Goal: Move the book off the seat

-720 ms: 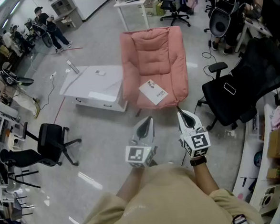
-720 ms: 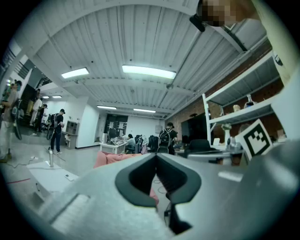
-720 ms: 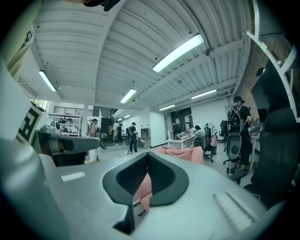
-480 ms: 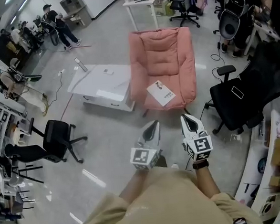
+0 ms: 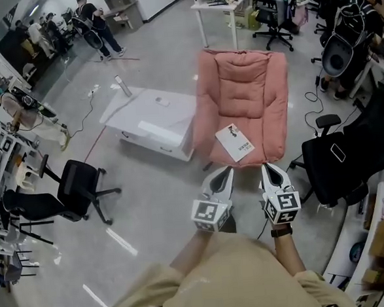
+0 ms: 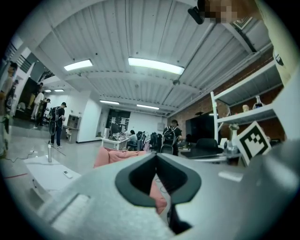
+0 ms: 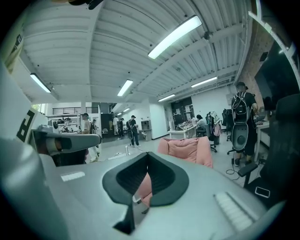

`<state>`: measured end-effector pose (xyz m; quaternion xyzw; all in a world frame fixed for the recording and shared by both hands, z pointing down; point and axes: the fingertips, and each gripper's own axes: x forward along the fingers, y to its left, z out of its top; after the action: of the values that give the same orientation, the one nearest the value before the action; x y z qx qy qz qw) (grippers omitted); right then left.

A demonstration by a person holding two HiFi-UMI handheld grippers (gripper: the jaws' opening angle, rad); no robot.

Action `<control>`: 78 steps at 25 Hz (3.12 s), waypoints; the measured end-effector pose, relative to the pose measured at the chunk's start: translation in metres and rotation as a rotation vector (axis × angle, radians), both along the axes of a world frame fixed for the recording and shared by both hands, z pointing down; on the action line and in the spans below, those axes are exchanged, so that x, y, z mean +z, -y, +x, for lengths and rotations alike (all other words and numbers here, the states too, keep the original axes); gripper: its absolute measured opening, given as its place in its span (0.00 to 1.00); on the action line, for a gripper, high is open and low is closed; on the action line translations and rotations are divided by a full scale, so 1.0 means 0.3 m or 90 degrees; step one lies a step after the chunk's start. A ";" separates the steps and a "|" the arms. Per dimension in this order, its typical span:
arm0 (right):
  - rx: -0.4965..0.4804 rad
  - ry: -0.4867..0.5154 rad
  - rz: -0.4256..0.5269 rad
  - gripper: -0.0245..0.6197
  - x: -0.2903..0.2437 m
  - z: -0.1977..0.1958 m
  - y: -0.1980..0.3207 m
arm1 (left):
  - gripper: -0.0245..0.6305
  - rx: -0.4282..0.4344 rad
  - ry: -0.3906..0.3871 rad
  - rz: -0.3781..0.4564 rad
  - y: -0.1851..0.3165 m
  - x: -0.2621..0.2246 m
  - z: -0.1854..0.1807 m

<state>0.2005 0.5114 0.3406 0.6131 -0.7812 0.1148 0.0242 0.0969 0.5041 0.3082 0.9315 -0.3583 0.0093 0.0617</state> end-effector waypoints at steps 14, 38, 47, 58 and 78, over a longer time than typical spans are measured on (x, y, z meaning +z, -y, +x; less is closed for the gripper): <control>-0.033 0.003 0.005 0.05 -0.037 -0.001 0.589 | 0.04 0.000 -0.041 -0.024 0.604 -0.024 0.028; -0.105 0.090 -0.232 0.06 0.681 0.299 1.254 | 0.04 -0.046 0.028 -0.343 1.170 0.715 0.201; -0.196 0.115 -0.444 0.21 1.244 0.331 1.396 | 0.07 -0.116 0.059 -0.525 1.302 1.212 0.281; -0.297 0.098 -0.614 0.40 1.762 0.315 1.411 | 0.27 -0.240 -0.024 -0.764 1.248 1.806 0.238; -0.351 0.006 -0.707 0.49 2.274 0.277 1.407 | 0.40 -0.267 -0.021 -0.857 1.208 2.313 0.240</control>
<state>0.2838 0.0893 1.0229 0.2838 -0.7345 0.4967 0.3649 0.1690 0.1417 1.0020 0.6021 -0.4455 0.2025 0.6308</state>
